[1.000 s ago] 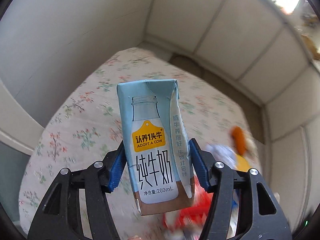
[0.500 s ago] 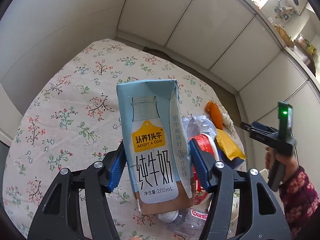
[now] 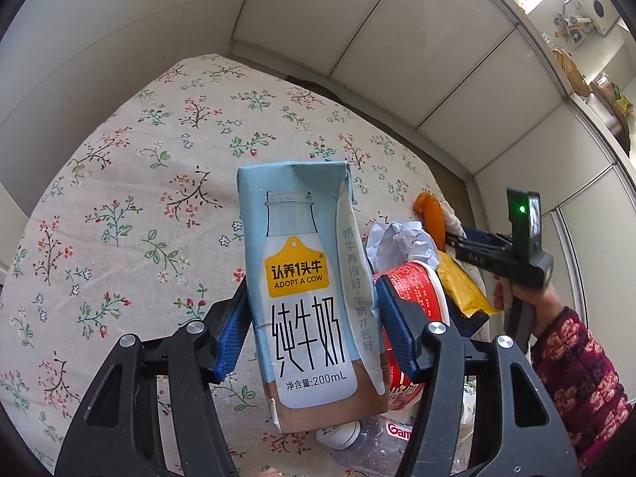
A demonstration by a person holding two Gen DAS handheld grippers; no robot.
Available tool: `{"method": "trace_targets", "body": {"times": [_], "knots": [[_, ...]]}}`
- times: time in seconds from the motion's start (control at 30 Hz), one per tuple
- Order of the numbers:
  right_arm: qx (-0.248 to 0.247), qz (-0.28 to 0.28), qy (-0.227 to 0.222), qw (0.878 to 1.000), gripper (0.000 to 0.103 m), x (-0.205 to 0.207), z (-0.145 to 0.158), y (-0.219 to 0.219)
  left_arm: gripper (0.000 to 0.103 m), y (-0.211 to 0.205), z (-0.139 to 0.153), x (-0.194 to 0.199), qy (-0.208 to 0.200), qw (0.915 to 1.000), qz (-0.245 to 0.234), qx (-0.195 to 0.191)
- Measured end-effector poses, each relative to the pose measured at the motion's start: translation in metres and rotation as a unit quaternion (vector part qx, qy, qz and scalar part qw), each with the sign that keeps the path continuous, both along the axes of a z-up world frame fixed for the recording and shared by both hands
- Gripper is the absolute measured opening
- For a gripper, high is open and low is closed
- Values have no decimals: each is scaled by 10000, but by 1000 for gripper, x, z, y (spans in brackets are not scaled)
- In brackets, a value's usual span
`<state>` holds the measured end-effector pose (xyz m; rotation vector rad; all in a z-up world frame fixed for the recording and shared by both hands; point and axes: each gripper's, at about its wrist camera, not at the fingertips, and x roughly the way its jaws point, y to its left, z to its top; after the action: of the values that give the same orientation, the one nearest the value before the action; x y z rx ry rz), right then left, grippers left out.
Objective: Collect trash
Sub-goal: 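Lift the milk carton with the left tool while the right tool grasps the white tissue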
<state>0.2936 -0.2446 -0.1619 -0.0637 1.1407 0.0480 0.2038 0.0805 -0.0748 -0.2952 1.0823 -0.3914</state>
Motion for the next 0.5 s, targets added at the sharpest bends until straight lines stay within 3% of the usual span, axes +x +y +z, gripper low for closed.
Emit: {"method": "trace_targets", "body": {"times": [0.13, 0.23, 0.5], "knots": [[192, -158, 7, 9997, 51, 7, 1, -8, 58, 0, -1, 1, 24, 10000, 1, -14], [44, -186, -68, 9998, 47, 4, 2, -4, 58, 2, -5, 4, 106, 9999, 50, -87], [-75, -450, -506, 9977, 44, -12, 30, 22, 58, 3, 0, 3, -20, 9998, 173, -93]]}}
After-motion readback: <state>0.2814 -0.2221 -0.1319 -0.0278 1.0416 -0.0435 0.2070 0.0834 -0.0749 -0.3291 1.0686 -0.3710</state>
